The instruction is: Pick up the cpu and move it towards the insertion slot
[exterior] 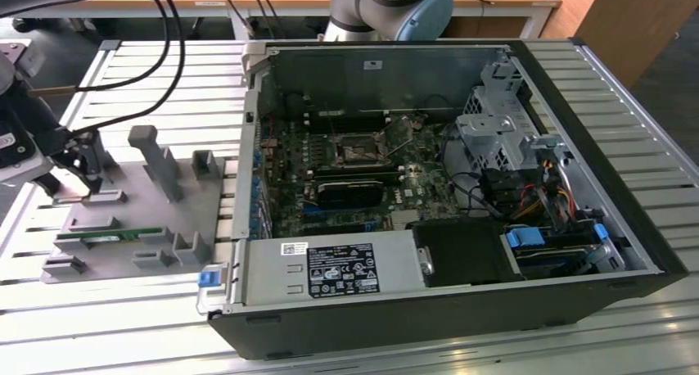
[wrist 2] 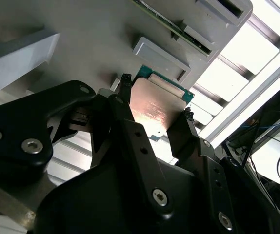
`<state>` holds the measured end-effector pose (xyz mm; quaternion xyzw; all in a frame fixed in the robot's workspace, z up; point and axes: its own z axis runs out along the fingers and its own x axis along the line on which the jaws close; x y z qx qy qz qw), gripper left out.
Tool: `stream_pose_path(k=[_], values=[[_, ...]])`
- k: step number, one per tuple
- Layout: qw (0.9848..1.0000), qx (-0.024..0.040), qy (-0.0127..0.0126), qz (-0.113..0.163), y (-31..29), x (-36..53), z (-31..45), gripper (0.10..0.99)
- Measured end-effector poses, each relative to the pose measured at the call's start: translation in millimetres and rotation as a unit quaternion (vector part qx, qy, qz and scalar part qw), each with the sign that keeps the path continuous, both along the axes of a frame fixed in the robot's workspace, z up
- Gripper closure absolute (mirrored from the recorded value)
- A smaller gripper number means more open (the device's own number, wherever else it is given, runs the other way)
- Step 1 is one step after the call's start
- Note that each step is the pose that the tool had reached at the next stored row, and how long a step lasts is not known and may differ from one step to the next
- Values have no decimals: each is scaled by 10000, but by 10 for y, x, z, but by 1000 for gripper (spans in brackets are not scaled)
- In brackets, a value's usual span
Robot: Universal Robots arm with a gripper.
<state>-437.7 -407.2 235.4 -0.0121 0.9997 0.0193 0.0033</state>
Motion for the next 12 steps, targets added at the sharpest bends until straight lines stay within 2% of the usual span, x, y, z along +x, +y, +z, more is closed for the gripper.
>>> stream_pose_path(k=[12], values=[[10000,1,-1,0,0,0,50,541]])
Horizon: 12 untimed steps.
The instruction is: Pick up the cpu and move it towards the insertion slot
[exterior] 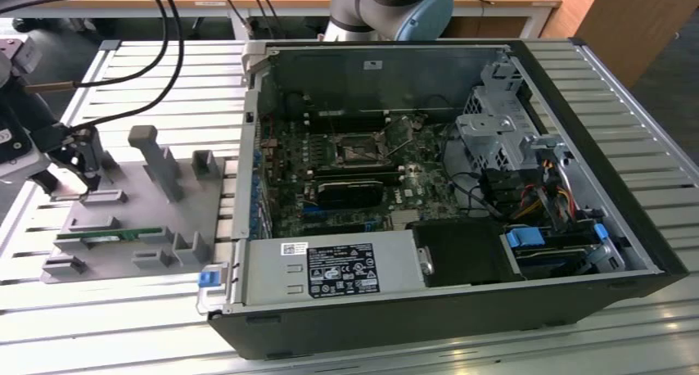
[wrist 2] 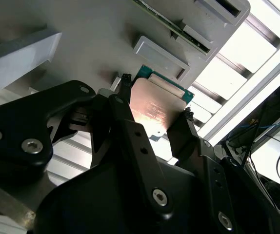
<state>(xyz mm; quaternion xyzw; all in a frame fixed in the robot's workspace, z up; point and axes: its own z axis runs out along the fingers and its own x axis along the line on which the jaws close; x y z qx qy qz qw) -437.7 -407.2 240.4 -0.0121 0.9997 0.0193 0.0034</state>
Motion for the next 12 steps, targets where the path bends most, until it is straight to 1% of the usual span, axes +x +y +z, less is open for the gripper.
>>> stream_pose_path(k=[12], values=[[10000,-1,1,0,0,0,51,541]])
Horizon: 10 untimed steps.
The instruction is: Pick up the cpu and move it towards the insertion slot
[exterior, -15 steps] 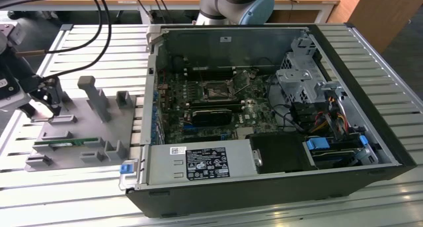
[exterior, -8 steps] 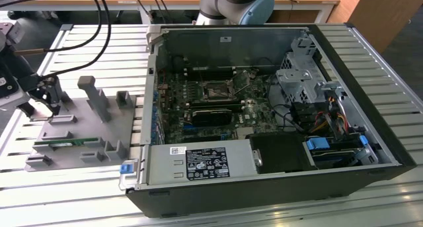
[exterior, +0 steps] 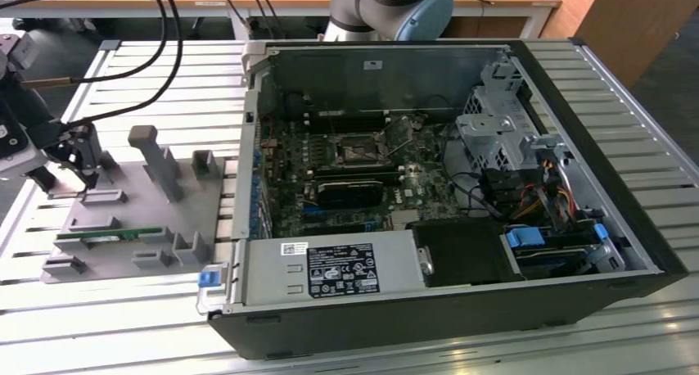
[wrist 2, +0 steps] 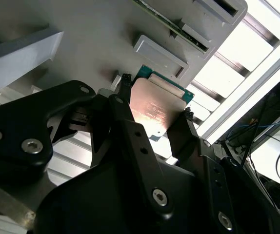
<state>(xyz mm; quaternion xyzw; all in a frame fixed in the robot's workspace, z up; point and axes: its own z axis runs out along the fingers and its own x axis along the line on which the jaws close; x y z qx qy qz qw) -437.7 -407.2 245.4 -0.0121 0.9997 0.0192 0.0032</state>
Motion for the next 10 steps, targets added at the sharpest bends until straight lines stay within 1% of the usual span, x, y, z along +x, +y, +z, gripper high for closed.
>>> stream_pose_path(k=[10], values=[[10000,0,0,0,0,0,39,541]])
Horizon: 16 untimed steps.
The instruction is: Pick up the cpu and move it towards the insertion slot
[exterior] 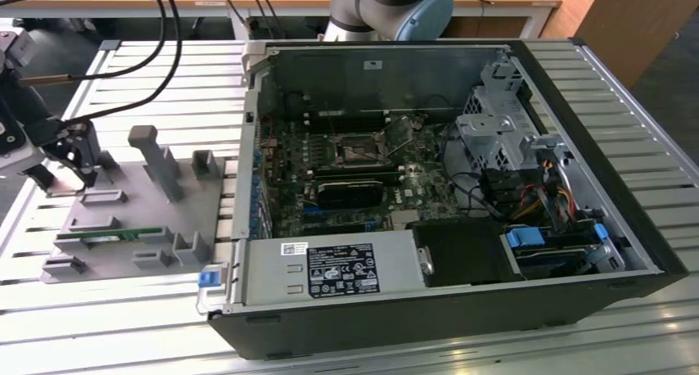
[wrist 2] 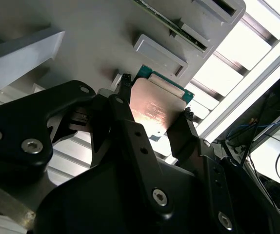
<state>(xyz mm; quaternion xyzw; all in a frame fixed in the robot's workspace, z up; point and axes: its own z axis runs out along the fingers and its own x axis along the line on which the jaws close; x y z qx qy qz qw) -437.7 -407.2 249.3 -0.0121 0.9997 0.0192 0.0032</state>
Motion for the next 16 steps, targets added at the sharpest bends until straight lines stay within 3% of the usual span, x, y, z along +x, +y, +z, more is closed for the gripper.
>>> stream_pose_path(k=[16], values=[[10000,0,0,0,0,0,61,541]])
